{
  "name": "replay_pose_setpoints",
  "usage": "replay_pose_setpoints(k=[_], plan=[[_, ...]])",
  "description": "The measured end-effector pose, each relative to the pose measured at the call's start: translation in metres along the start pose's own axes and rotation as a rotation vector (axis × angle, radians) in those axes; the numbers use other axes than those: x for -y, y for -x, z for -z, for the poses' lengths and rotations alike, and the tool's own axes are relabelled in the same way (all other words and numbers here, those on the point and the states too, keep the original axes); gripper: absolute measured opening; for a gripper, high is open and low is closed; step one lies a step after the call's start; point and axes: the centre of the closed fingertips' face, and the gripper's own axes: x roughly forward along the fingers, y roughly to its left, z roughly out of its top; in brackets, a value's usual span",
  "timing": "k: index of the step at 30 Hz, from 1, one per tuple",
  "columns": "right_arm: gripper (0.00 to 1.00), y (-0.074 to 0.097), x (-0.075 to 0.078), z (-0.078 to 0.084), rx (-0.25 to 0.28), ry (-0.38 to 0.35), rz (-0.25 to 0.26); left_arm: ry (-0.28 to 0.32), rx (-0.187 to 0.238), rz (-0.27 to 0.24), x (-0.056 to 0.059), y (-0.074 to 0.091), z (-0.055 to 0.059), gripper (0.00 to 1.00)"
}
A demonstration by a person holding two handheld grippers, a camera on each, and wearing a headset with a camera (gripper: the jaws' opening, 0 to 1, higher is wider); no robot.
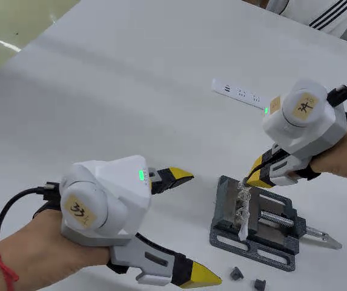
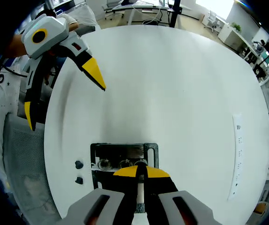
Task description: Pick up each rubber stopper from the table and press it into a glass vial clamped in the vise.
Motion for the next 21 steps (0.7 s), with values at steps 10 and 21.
replay_pose_setpoints(k=[10, 21], plan=[[0.00, 0.0004, 0.0010, 0.0007, 0.050, -0.028, 0.021, -0.004, -0.008, -0.008, -0.0001, 0.0036, -0.0019, 0.88], [0.00, 0.0015, 0.0012, 0.0015, 0.077, -0.044, 0.030, -0.005, -0.007, -0.013, 0.0010, 0.0063, -0.0021, 0.88]])
